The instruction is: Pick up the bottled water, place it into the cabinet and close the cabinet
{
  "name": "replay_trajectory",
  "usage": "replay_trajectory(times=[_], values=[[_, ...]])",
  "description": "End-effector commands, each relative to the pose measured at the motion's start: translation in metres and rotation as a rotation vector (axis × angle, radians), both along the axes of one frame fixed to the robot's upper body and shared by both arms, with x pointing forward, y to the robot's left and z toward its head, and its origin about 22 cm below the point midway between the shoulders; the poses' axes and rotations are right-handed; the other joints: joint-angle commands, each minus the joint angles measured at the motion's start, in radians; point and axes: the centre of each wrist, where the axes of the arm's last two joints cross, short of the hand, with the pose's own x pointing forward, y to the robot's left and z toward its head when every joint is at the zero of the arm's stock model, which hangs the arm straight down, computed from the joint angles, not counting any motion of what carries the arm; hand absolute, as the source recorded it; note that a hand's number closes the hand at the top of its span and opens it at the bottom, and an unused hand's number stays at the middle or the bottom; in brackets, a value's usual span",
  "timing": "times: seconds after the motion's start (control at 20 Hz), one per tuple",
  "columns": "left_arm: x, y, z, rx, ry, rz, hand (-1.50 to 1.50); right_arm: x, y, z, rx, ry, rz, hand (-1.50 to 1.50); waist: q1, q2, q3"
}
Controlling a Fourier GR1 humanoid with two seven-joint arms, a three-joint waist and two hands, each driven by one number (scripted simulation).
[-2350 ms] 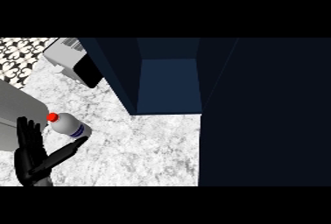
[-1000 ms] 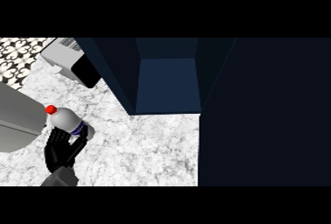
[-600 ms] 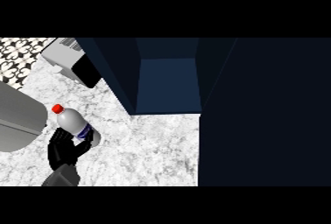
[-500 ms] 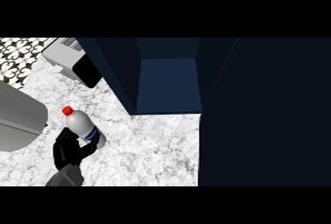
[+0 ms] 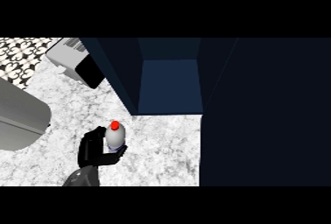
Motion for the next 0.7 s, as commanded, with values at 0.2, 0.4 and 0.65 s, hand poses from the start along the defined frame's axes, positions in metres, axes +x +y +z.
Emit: replay_trajectory(times=[0.2, 0.4, 0.65], values=[[0.030, -0.046, 0.021, -0.069, -0.005, -0.177, 1.50, 0.006, 0.003, 0.026, 0.037, -0.044, -0.016, -1.50, 0.015, 0.002, -0.005], [0.038, -0.064, 0.037, -0.047, -0.017, -0.174, 1.50, -0.001, 0.000, 0.023, 0.044, -0.031, -0.019, -1.50, 0.002, -0.003, -0.005], [0.069, -0.095, 0.086, 0.046, -0.054, -0.166, 1.50, 0.004, 0.000, 0.022, 0.036, -0.033, -0.019, -1.50, 0.014, -0.002, -0.004]])
